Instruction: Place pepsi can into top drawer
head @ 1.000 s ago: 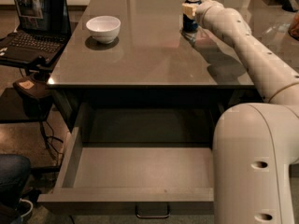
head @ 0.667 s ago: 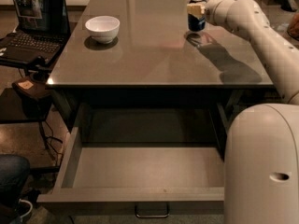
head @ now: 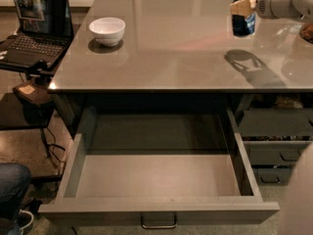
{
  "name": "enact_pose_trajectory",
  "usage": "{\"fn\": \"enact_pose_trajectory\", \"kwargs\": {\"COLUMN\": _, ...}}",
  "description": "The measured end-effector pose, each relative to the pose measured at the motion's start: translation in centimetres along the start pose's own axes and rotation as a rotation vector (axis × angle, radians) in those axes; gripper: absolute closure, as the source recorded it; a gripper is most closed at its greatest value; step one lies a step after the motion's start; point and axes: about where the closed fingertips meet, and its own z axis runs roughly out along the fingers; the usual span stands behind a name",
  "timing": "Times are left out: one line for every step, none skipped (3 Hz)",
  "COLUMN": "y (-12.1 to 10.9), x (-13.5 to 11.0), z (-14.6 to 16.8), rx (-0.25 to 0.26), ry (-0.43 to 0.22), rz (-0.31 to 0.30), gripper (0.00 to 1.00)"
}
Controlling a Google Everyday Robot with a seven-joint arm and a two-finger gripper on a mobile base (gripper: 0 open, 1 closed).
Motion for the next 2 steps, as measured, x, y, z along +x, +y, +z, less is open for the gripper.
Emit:
{"fn": "enact_pose_trajectory", "kwargs": {"y": -4.6, "x": 0.8, "z": -8.9, "rx": 0.137, "ry": 0.052, "rz": 0.053, "gripper": 1.0}}
{"fn": "enact_pose_trajectory", "kwargs": {"y": -3.9, "x": 2.5, "z": -10.2, "rx": 0.135, "ry": 0.085, "rz": 0.09, "gripper": 1.0}}
